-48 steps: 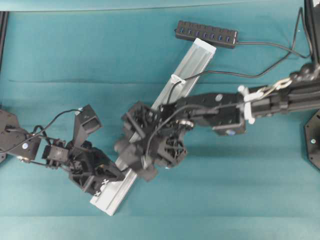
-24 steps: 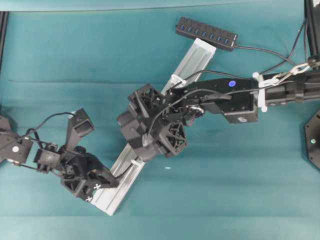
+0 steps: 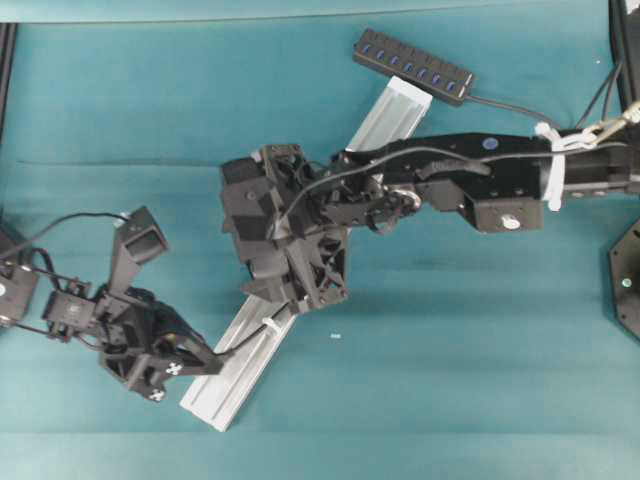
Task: Pass the USB cable through three rings with both arms.
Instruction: 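Pull the cable through with the left gripper and release it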
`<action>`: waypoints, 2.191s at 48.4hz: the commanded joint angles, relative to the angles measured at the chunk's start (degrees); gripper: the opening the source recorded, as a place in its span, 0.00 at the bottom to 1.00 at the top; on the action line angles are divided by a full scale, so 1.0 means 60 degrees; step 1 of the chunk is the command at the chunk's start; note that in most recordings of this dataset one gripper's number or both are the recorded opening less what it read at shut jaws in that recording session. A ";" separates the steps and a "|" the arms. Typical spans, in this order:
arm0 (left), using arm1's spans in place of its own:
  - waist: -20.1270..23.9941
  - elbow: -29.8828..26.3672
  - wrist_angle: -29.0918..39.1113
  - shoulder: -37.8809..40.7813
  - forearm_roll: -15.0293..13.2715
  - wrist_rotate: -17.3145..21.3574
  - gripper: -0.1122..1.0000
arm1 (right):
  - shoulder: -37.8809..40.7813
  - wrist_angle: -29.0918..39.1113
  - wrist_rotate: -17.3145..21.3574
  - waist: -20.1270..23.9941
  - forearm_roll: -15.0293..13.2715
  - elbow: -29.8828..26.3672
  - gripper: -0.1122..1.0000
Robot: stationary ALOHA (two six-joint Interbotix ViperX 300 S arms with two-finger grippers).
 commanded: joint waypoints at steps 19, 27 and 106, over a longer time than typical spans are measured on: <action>-0.0073 0.0044 0.1553 -0.2065 0.0015 0.0088 0.20 | -0.1099 -0.1685 0.2402 -0.0879 0.0015 0.0674 0.88; -0.0059 0.0073 0.1553 -0.2065 0.0015 0.0176 0.20 | -0.1172 -0.2520 0.2461 -0.0820 0.0015 0.0718 0.88; -0.0029 0.0337 0.1567 -0.2446 0.0015 0.1011 0.19 | -0.1216 -0.2827 0.4043 -0.0264 0.0044 0.0762 0.87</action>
